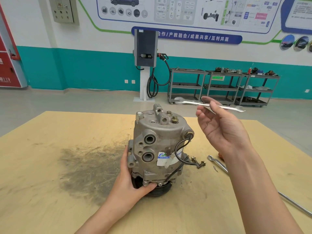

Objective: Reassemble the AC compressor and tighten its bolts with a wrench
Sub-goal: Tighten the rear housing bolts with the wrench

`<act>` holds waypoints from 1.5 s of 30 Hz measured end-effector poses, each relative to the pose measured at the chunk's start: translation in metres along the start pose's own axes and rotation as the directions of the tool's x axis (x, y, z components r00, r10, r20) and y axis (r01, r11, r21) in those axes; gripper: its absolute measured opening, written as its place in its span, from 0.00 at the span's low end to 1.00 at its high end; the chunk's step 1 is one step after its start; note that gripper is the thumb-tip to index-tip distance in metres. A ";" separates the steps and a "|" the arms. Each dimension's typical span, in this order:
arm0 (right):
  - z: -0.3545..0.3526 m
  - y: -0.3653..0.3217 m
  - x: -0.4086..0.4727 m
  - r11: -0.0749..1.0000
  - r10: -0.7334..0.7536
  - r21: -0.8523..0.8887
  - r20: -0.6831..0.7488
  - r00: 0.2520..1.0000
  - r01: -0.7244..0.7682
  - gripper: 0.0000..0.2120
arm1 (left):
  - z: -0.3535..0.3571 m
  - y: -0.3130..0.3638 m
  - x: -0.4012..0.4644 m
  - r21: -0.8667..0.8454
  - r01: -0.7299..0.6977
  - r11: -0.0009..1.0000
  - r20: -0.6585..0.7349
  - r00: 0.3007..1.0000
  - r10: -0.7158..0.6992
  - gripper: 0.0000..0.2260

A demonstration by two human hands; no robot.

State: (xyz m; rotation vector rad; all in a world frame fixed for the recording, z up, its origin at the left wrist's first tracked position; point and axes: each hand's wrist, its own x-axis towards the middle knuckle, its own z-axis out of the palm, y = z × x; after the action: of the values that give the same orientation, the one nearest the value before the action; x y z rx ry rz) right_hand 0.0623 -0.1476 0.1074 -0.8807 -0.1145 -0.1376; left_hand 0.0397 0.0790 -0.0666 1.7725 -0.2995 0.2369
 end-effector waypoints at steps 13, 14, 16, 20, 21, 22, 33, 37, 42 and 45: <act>0.003 0.005 -0.004 0.855 -0.346 -0.348 0.168 0.923 0.384 0.16 | 0.001 -0.002 -0.001 -0.005 0.022 1.000 -0.006 1.000 -0.022 0.56; 0.003 0.006 -0.004 0.848 -0.347 -0.362 0.172 0.922 0.386 0.14 | 0.001 -0.002 -0.001 0.000 0.023 1.000 -0.008 1.000 -0.023 0.55; 0.004 0.006 -0.004 0.873 -0.330 -0.320 0.171 0.928 0.369 0.11 | 0.001 -0.002 0.000 0.012 0.029 0.999 -0.019 0.999 -0.029 0.52; 0.006 0.004 -0.004 0.973 -0.214 -0.064 0.090 0.973 0.220 0.08 | 0.002 0.000 0.000 0.018 0.035 0.999 -0.031 0.999 -0.035 0.50; 0.007 0.003 -0.005 0.985 -0.168 -0.022 0.069 0.983 0.170 0.08 | 0.001 0.000 0.000 0.020 0.034 0.999 -0.031 0.999 -0.034 0.50; 0.008 0.001 -0.005 0.994 -0.108 0.021 0.045 0.993 0.107 0.07 | 0.001 0.001 0.000 0.026 0.034 0.999 -0.033 0.999 -0.033 0.50; -0.001 -0.005 0.001 0.983 0.177 0.065 -0.066 0.982 -0.173 0.06 | 0.001 0.003 0.000 0.047 0.042 0.998 -0.024 0.999 -0.041 0.51; -0.001 0.001 0.004 0.987 0.148 0.062 -0.035 0.988 -0.145 0.05 | 0.001 0.002 -0.001 0.031 0.034 0.999 -0.019 0.999 -0.034 0.52; -0.004 0.005 0.008 0.994 0.109 0.026 -0.024 0.994 -0.108 0.09 | 0.001 -0.001 0.000 0.023 0.030 0.999 -0.013 0.999 -0.030 0.53; -0.005 0.006 0.009 0.996 0.070 -0.052 -0.014 0.997 -0.071 0.11 | 0.000 -0.001 0.000 0.017 0.028 0.999 -0.021 0.999 -0.027 0.52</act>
State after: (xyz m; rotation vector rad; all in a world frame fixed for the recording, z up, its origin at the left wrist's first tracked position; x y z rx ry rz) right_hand 0.0724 -0.1478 0.1011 -0.9354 -0.0683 -0.0807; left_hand 0.0399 0.0789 -0.0681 1.7887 -0.2586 0.2385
